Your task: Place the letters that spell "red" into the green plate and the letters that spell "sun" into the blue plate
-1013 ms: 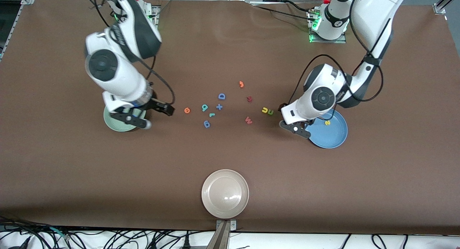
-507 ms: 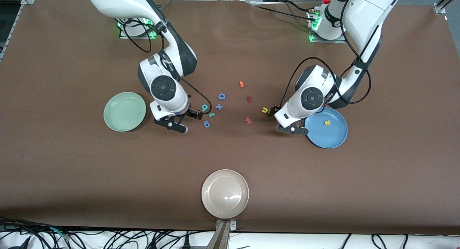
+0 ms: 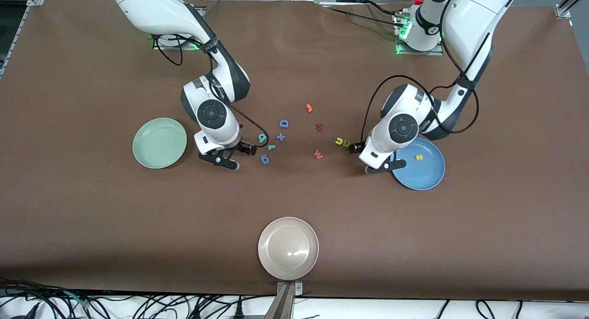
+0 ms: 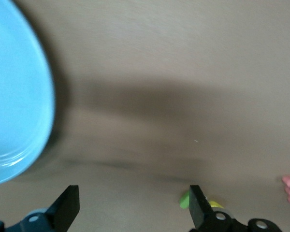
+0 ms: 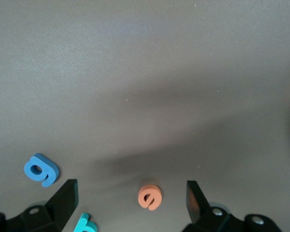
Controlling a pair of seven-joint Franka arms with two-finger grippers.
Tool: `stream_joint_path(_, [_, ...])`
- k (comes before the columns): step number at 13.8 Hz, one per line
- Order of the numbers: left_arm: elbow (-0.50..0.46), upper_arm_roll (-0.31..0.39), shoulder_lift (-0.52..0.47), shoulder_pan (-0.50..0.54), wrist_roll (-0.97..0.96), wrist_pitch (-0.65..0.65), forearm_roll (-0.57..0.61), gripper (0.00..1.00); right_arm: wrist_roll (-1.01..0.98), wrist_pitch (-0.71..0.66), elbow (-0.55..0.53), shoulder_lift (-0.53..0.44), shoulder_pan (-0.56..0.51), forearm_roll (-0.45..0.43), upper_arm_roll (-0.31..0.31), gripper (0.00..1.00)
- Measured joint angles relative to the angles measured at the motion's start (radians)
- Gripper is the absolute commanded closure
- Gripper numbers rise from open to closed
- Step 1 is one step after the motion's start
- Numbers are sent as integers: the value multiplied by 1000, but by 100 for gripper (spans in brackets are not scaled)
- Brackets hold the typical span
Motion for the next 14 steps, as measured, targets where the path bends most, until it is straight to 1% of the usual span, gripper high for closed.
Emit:
stream_joint_path(4, [0, -11, 0, -26, -321, 0, -1, 6, 0, 30, -13, 15, 0, -1, -3, 2])
stream_joint_path(7, [0, -11, 3, -40, -520, 5, -1, 6, 0, 57, -16, 36, 0, -1, -3, 2])
stream_joint_path(9, [0, -11, 14, -48, -632, 41, -3, 7, 0, 64, -21, 52, 0, -1, -3, 4])
stream_joint_path(11, [0, -11, 32, -64, -717, 89, -14, 14, 0, 64, -34, 54, 0, -1, -4, 5])
stream_joint_path(14, [-1, -11, 63, -88, -802, 118, -17, 15, 2, 64, -49, 52, 0, -1, -4, 5])
